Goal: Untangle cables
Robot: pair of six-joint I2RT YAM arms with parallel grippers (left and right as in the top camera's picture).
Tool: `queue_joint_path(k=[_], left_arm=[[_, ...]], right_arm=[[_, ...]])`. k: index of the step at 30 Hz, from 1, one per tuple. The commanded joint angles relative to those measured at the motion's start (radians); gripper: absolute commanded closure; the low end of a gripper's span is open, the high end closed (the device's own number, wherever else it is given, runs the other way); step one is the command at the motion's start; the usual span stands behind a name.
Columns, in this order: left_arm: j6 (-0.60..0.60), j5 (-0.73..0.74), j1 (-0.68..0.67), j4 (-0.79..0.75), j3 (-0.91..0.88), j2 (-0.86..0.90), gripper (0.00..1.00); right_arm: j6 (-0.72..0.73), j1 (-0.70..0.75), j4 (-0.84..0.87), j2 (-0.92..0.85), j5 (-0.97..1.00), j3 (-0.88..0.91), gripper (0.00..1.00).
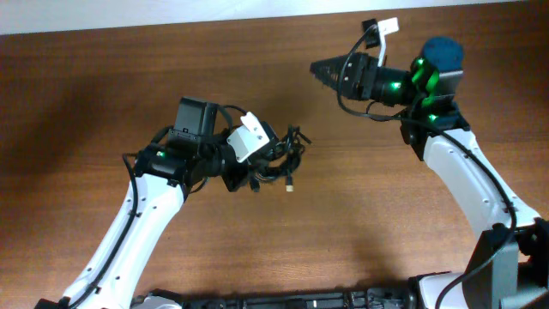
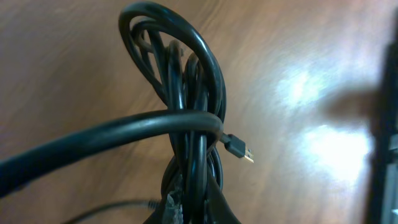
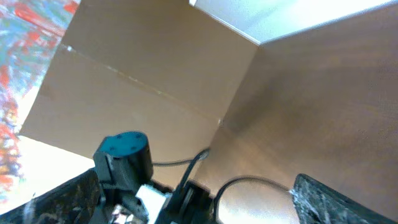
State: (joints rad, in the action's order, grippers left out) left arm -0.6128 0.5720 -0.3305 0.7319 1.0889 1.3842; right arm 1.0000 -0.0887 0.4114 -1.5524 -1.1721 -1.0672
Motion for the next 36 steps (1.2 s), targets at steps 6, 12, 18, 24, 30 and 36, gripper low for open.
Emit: queue_joint_path(k=[6, 12, 18, 24, 30, 36], left_arm=[[-0.126, -0.086, 0.006, -0.008, 0.008, -0.01, 1.0], [-0.126, 0.595, 0.348, 0.072, 0.008, -0.01, 1.0], [-0.109, 0.69, 0.35, 0.122, 0.008, -0.01, 1.0], [-0.027, 0.685, 0.35, 0.123, 0.008, -0.01, 0.99], [0.026, 0.655, 0.35, 0.118, 0.008, -0.01, 0.01], [0.81, 0.268, 0.328, 0.038, 0.007, -0.01, 0.01]], right_arm=[[-0.344, -0.138, -0.503, -0.012, 0.19, -0.008, 0.1], [-1.053, -0.157, -0.696, -0.012, 0.186, -0.008, 0.01], [-1.114, -0.293, -0.694, -0.012, 0.185, -0.008, 0.23], [-0.741, -0.297, -0.58, -0.012, 0.186, -0.008, 0.96], [-0.442, -0.296, -0.567, -0.012, 0.211, -0.008, 0.96], [-0.374, -0.296, -0.567, -0.012, 0.243, -0.008, 0.96]])
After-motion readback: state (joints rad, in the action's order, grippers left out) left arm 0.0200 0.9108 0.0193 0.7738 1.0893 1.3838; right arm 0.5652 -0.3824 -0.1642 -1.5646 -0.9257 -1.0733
